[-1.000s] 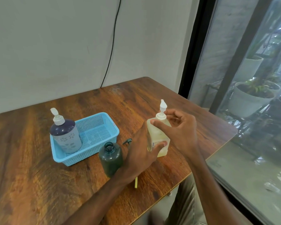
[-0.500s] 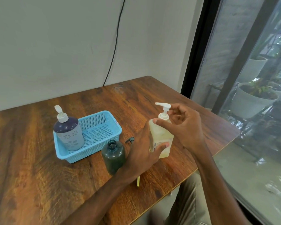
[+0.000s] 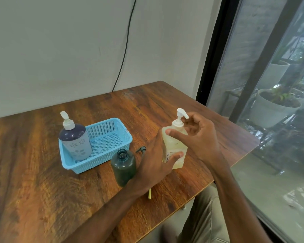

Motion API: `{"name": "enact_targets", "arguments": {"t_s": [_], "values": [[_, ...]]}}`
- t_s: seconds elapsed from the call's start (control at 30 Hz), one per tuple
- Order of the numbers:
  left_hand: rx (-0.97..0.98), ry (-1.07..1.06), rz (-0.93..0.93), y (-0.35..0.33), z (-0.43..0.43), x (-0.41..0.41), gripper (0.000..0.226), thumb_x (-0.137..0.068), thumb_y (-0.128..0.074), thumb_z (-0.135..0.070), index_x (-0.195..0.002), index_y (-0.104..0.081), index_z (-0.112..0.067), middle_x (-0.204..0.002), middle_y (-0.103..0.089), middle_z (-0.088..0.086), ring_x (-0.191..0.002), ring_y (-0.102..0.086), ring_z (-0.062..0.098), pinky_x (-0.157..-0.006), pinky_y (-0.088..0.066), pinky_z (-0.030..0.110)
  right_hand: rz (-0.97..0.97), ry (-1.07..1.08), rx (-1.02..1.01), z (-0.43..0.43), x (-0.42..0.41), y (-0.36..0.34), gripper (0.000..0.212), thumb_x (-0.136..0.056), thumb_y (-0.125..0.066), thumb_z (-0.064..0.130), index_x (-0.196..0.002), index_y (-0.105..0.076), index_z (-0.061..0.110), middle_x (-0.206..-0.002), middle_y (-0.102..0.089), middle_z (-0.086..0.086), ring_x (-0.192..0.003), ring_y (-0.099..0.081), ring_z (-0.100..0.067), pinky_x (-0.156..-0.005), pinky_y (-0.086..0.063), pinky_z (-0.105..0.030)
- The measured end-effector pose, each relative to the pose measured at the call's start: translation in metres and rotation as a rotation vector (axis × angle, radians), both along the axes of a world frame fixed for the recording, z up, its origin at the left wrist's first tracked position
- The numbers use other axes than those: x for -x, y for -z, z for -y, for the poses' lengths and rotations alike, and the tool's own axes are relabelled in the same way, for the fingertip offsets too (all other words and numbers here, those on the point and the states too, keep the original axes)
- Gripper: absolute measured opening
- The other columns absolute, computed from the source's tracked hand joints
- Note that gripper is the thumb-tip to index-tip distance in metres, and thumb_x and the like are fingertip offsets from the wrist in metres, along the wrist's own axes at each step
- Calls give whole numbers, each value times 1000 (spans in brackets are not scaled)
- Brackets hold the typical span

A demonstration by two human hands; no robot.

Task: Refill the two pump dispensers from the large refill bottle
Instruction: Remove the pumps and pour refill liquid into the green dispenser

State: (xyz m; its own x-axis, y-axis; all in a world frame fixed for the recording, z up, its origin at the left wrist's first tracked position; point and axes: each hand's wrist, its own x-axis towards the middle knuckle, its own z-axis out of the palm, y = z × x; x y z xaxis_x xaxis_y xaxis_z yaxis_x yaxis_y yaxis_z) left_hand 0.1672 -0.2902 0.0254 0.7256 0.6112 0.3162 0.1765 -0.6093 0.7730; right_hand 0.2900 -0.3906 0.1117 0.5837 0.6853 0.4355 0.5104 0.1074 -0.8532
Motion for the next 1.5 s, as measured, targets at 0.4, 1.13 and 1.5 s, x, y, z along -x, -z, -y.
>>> {"name": "enact_targets", "arguments": {"t_s": [0.4,1.13,1.5], "values": [[10,3,5,2,0,0,86,-91,-69,-64,-156,-16,-48,-149,-44,-19,-130,-42,-3,-95,-43,19,-12,-51,-23,1,-3,2,59,-77,-91,26,-128,-63,15,-114,-72,4,-104,-72,-12,-87,-61,-34],[35,21,9,1,-1,1,89,-87,-67,-71,-158,-20,-45,-147,-48,-15,-135,-52,9,-103,-58,45,-9,-142,-19,3,1,3,39,-98,-66,18,-136,-58,17,-129,-70,3,-119,-68,-17,-96,-59,-49],[21,-2,-19,0,1,1,91,-87,-67,-71,-157,-12,-49,-152,-44,-14,-138,-47,8,-107,-55,45,22,-92,-47,0,1,3,46,-98,-62,3,-142,-54,14,-129,-71,2,-121,-68,-15,-98,-58,-49]]}}
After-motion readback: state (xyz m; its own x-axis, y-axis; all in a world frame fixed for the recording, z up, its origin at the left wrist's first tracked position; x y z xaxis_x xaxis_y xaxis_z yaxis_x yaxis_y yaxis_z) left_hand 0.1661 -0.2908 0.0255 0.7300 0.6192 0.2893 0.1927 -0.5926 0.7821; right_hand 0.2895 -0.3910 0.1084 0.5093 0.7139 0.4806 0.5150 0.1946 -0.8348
